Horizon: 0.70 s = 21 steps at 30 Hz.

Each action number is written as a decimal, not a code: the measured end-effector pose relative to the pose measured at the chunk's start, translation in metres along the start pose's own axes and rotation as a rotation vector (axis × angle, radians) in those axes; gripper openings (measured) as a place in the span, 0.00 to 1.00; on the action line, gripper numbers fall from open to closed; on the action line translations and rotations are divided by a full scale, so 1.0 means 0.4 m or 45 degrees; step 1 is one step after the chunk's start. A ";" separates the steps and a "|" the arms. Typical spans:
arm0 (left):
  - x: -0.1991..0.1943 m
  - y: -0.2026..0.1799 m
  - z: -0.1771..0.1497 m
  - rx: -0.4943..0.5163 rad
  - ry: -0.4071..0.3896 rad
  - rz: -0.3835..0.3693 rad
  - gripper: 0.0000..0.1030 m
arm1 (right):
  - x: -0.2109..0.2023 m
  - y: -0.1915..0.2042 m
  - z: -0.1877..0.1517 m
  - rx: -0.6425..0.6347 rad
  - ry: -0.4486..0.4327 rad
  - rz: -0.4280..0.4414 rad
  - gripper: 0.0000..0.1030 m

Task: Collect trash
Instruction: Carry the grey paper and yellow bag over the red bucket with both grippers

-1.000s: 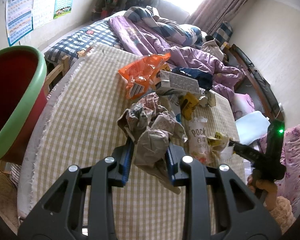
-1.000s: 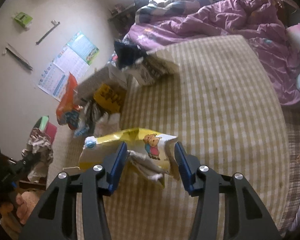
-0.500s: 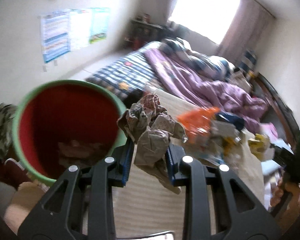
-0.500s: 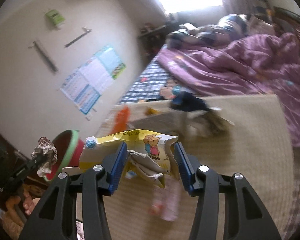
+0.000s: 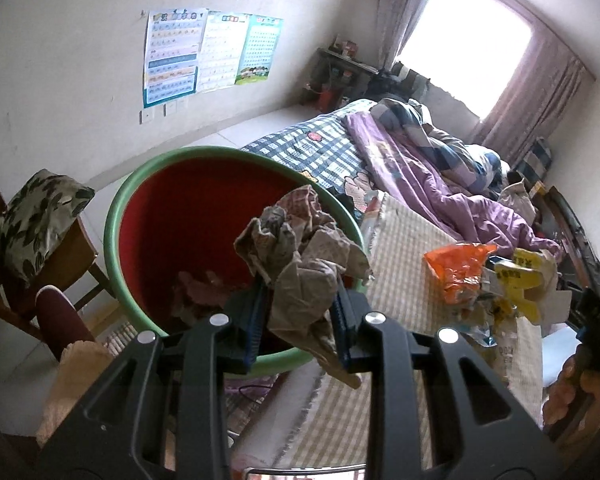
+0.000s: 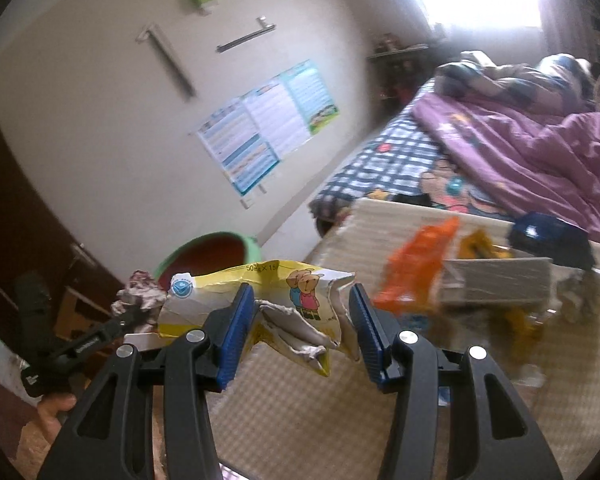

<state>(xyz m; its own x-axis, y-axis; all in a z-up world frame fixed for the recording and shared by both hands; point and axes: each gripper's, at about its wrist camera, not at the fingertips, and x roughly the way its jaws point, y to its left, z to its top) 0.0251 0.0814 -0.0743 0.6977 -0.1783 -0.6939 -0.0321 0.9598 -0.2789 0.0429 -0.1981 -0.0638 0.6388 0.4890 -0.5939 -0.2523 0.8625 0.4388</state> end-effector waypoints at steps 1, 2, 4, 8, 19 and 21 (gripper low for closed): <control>-0.001 0.004 0.000 -0.003 -0.001 -0.001 0.27 | 0.012 0.016 0.003 -0.013 0.006 0.013 0.47; 0.000 0.006 0.001 -0.006 -0.001 -0.002 0.27 | 0.020 0.025 0.005 -0.023 0.009 0.020 0.47; 0.000 0.014 -0.003 -0.013 -0.002 0.000 0.27 | 0.035 0.048 0.008 -0.053 0.017 0.034 0.47; 0.006 0.029 -0.003 -0.034 0.002 0.009 0.27 | 0.069 0.092 0.015 -0.092 0.033 0.053 0.47; 0.014 0.052 -0.001 -0.068 0.007 0.043 0.27 | 0.115 0.119 0.008 -0.113 0.072 0.081 0.47; 0.017 0.058 0.001 -0.074 0.008 0.048 0.27 | 0.121 0.123 0.006 -0.113 0.079 0.086 0.47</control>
<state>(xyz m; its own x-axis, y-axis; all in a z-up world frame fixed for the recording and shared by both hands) 0.0295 0.1025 -0.0853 0.6909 -0.1439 -0.7084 -0.0998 0.9516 -0.2907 0.0632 -0.1324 -0.0692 0.5728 0.5511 -0.6068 -0.3585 0.8341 0.4192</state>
